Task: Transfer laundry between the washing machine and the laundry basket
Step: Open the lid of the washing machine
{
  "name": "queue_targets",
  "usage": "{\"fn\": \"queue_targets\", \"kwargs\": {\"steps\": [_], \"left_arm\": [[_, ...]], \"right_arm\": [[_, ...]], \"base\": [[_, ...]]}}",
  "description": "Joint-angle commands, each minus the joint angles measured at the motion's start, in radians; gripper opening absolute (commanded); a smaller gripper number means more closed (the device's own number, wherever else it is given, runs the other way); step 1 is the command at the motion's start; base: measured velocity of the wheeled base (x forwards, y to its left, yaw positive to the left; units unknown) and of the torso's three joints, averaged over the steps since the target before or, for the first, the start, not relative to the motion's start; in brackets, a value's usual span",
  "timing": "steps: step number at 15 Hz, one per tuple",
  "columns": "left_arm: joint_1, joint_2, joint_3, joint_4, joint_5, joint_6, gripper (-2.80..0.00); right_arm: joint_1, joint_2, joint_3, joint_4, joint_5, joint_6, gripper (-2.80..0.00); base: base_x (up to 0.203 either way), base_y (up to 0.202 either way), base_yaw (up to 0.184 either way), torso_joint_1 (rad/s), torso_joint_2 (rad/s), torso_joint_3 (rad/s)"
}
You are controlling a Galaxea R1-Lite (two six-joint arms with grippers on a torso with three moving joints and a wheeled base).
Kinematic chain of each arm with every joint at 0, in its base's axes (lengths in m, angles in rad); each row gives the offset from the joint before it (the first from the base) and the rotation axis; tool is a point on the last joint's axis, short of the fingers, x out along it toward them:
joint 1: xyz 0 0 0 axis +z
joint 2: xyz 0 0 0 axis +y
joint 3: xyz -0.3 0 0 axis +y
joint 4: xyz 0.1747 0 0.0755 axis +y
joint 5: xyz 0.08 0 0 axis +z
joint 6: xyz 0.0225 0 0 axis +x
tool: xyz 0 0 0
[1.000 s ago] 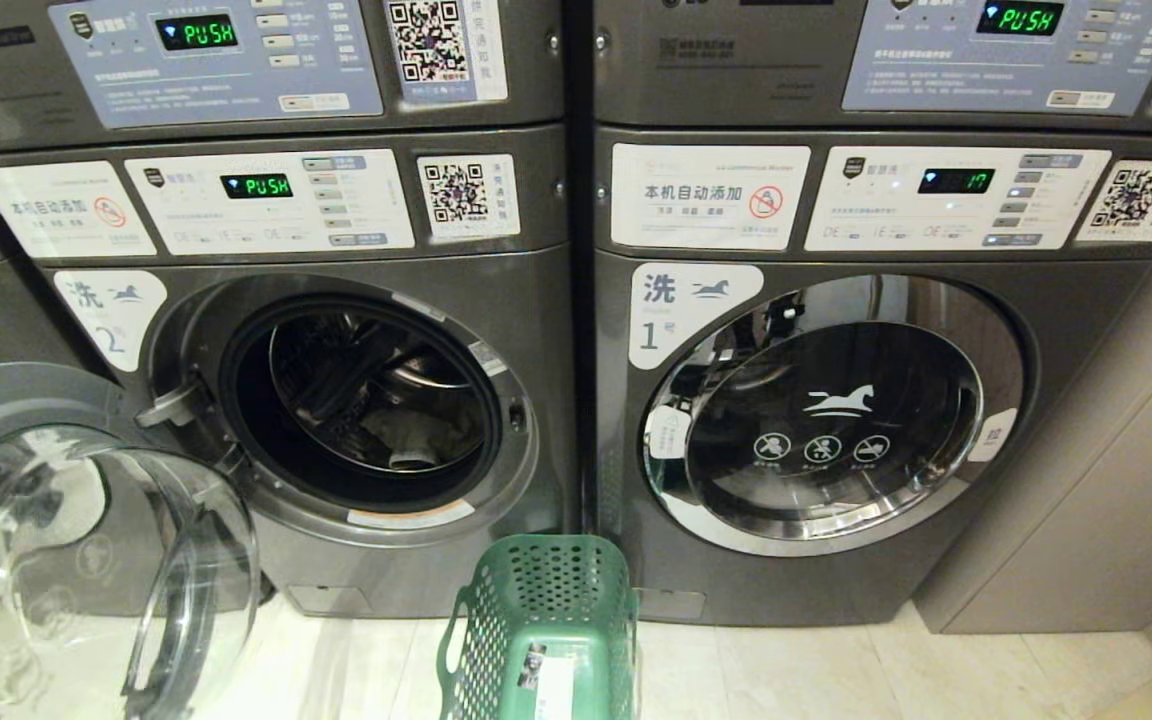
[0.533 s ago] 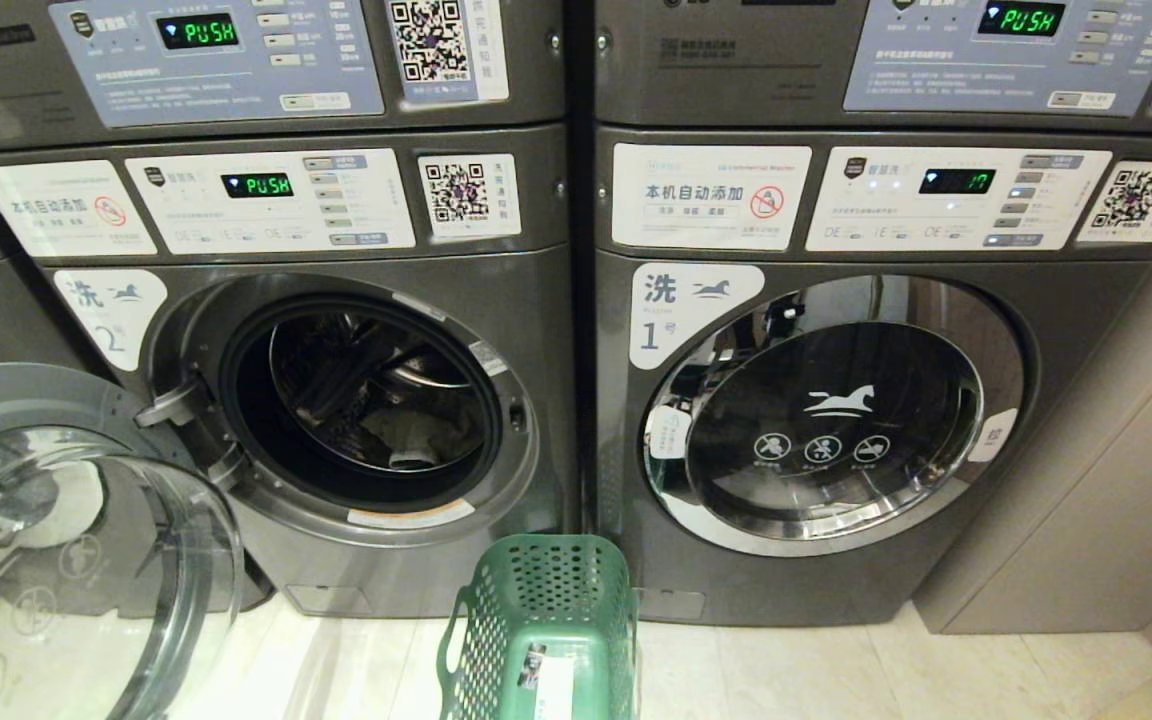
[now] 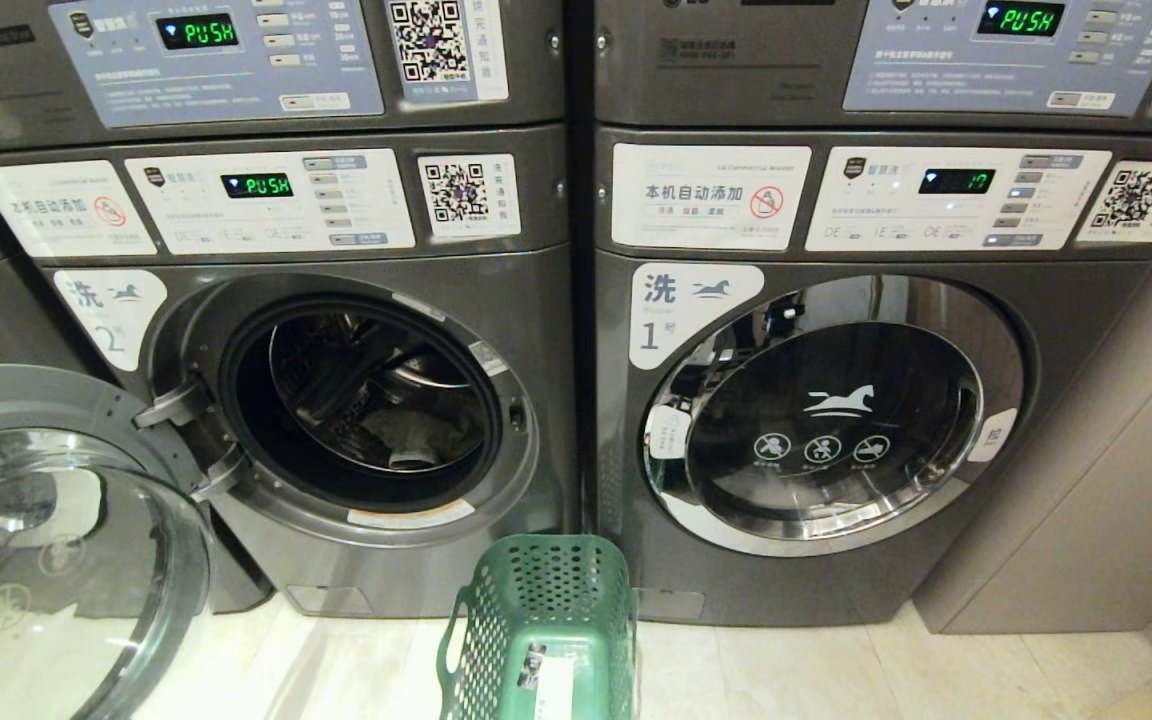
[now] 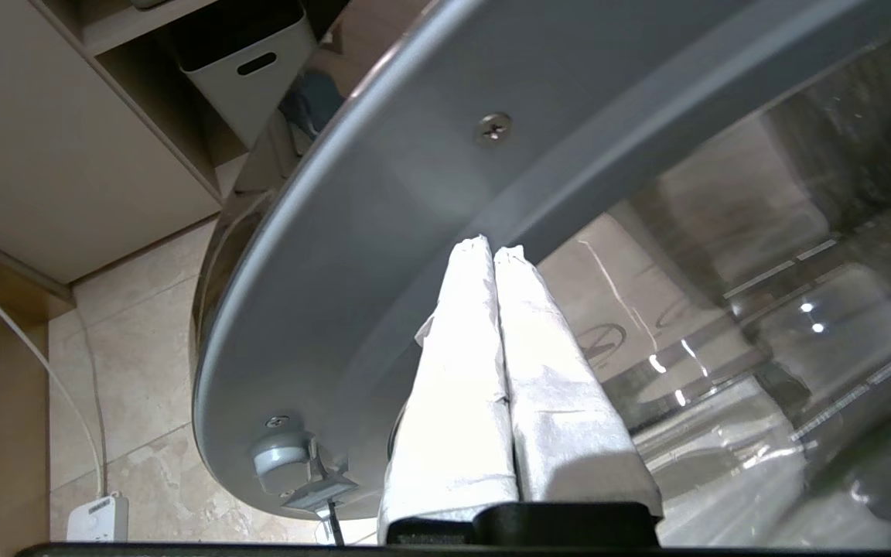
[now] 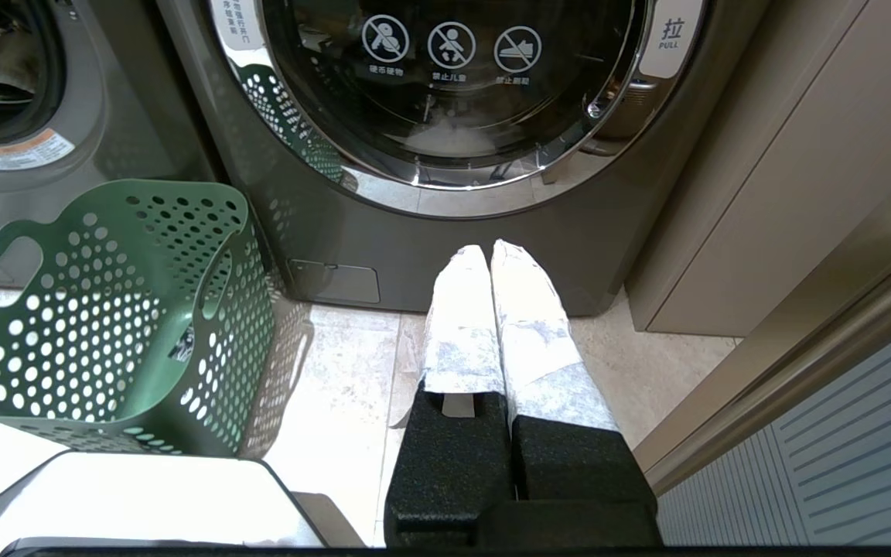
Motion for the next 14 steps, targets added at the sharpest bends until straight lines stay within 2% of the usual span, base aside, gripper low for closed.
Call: {"fn": "queue_targets", "kwargs": {"steps": [1, 7, 11, 14], "left_arm": [[0.040, 0.063, -0.053, -0.006, -0.005, 0.001, -2.80], [0.050, 0.115, -0.119, -0.006, -0.006, 0.001, -2.80], [0.066, 0.182, -0.218, -0.011, -0.006, 0.000, -2.80], [0.069, 0.148, -0.199, -0.010, -0.010, 0.000, -2.80]], "right_arm": [[0.001, 0.002, 0.000, 0.001, 0.000, -0.001, -2.80], [0.001, 0.002, 0.000, 0.001, 0.000, -0.001, -2.80], [0.001, 0.002, 0.000, 0.001, 0.000, -0.001, -2.80], [0.001, 0.002, 0.000, 0.001, 0.000, -0.001, -2.80]], "base": [[0.000, 0.000, 0.000, 0.000, 0.00, 0.000], [0.000, 0.000, 0.000, 0.000, 0.00, 0.000], [0.000, 0.000, 0.000, 0.000, 0.00, 0.000], [0.000, 0.000, 0.000, 0.000, 0.00, 0.000]]}}
